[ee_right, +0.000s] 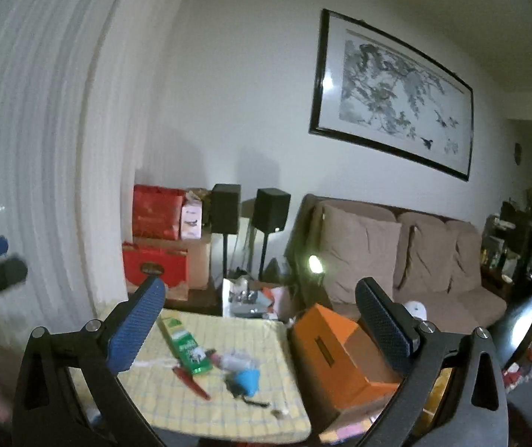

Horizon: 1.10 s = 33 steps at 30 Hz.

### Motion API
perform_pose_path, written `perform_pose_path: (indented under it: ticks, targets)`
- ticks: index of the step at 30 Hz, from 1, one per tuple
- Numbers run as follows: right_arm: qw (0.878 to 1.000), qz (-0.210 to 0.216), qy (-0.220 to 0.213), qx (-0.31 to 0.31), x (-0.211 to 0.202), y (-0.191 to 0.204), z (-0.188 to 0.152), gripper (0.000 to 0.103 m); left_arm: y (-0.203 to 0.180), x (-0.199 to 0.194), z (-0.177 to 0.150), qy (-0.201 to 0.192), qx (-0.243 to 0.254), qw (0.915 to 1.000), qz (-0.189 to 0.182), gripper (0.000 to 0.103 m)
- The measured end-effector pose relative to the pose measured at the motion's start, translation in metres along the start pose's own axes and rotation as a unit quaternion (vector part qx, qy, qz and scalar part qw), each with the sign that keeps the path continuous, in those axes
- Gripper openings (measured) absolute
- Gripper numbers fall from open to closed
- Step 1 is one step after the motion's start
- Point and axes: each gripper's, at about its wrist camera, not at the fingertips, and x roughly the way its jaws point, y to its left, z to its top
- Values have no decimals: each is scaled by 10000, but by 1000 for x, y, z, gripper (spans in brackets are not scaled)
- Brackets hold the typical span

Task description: Organize objects

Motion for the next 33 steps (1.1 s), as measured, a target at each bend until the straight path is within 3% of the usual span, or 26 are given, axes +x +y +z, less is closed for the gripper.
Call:
perform_pose_path:
  ticks: [2, 5, 7, 10, 12, 16, 19, 21, 24, 26, 29, 31, 33]
  targets:
    - [9997, 92, 223, -107, 36, 2, 8, 103, -4, 14, 7, 173, 81, 9998, -75, 103]
    - [9981, -5, 569, -228, 75, -5, 12, 103, -8, 42, 15, 78, 279, 9984, 495, 103]
    - [9970, -120, 685, -342, 98, -4, 10, 103, 0, 66, 16, 267, 133, 9961, 826, 103]
    - [9971, 428, 623, 17, 119, -14, -12, 103, 26, 90, 6, 480, -615, 9965, 303, 103]
    - [9957, 822, 409, 139, 122, -20, -30, 103, 39, 101, -4, 519, -852, 9944, 363, 103]
    - [9947, 998, 243, -80, 136, -28, -59, 103, 53, 122, -27, 442, -741, 9870, 1355, 103]
    - [9920, 1256, 140, 21, 134, -46, -75, 103, 50, 131, -44, 493, -576, 9829, 1679, 103]
    - [9902, 1389, 9, 157, 126, -63, -85, 103, 46, 134, -55, 403, -753, 9821, 1676, 103]
    - [9929, 1136, -76, 332, 122, -87, -104, 103, 37, 145, -71, 310, -1012, 9851, 1353, 103]
    - [9952, 891, 12, 400, 129, -96, -117, 103, 31, 155, -77, 254, -981, 9860, 1327, 103]
    - [9966, 422, 585, 402, 155, -93, -148, 103, 16, 177, -91, 229, -643, 9894, 1284, 103]
    - [9940, 311, 1046, 88, 168, -85, -176, 103, 10, 196, -100, 399, -524, 9896, 1276, 103]
    - [9925, 147, 1215, -24, 175, -82, -202, 103, 3, 214, -102, 591, -510, 9898, 1188, 103]
